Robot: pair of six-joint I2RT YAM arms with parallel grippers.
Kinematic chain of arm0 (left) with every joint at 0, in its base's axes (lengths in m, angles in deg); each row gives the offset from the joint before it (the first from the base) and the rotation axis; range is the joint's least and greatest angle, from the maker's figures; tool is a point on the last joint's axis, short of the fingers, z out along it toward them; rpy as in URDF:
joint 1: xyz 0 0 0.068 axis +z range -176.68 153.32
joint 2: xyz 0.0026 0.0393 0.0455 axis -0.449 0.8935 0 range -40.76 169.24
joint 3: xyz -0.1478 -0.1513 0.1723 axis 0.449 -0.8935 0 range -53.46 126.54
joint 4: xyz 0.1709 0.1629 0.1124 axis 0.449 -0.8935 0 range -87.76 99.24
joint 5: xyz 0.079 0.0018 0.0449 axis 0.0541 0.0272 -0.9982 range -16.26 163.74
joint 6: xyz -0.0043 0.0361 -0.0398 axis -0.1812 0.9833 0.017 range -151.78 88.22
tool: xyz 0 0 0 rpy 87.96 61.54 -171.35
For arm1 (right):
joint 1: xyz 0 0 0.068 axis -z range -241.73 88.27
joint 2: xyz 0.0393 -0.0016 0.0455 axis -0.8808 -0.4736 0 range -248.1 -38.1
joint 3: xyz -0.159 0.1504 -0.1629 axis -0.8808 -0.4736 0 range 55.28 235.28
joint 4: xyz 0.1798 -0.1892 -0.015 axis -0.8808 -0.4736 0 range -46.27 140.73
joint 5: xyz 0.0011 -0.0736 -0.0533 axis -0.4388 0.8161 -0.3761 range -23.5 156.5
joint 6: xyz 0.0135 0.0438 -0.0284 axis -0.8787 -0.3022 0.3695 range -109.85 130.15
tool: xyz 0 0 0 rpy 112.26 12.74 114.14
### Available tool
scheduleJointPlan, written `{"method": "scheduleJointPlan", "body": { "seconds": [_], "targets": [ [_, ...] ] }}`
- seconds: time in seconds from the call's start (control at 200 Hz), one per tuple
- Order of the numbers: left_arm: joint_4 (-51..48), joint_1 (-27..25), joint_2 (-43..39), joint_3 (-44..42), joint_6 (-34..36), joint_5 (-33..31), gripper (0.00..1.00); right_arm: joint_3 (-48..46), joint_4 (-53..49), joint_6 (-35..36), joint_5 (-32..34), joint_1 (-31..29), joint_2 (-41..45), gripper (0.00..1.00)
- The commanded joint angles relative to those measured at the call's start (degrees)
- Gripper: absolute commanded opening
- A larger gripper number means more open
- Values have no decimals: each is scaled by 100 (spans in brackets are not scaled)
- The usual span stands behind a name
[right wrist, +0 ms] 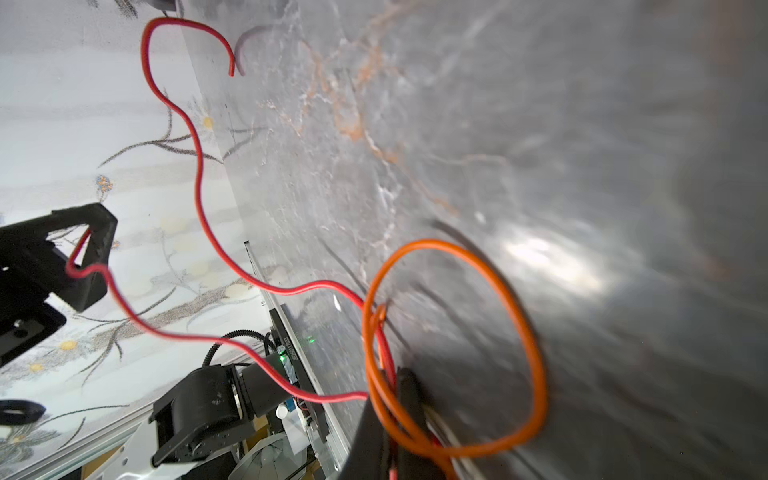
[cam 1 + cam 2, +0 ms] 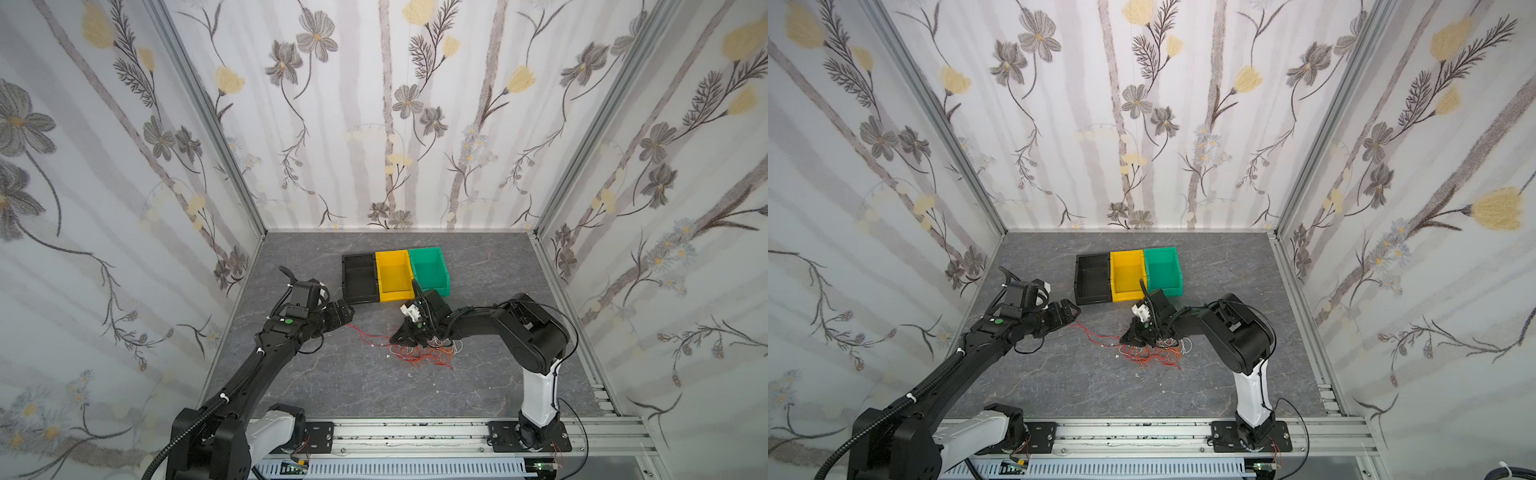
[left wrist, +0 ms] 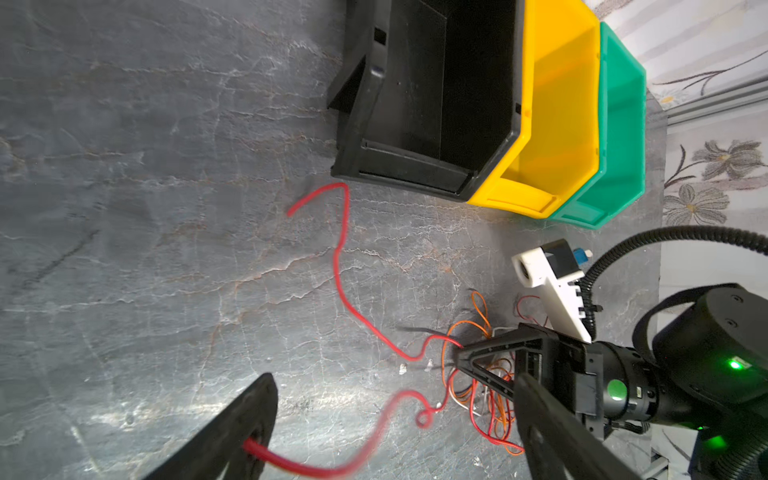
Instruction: Untangle the cables
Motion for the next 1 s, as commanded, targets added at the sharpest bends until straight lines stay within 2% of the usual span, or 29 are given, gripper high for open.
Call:
{"method": "scheduleJointPlan", "body": {
  "seconds": [0.0,0.195,0.395,0.53,0.645,0.764,0.994],
  "targets": [
    [-295,122,46,139,261,-183,90,-429,-1221,150,1350,208,64,0],
    [-425,313,103,287,388,-181,90,-957,-1016,213,1303,620,266,0],
    [-210,324,153,394,267,166,89,-818,-1029,287,1301,503,815,0],
    [90,308,79,310,81,582,89,-502,-1549,454,1463,339,1407,0],
    [384,83,53,178,-125,786,89,-172,-1977,589,1585,189,1806,0],
    [692,-259,88,85,-350,746,90,179,-2285,700,1517,63,1970,0],
    [1160,-566,222,18,-625,703,89,975,-3113,1213,1619,-185,2258,0]
  ]
}}
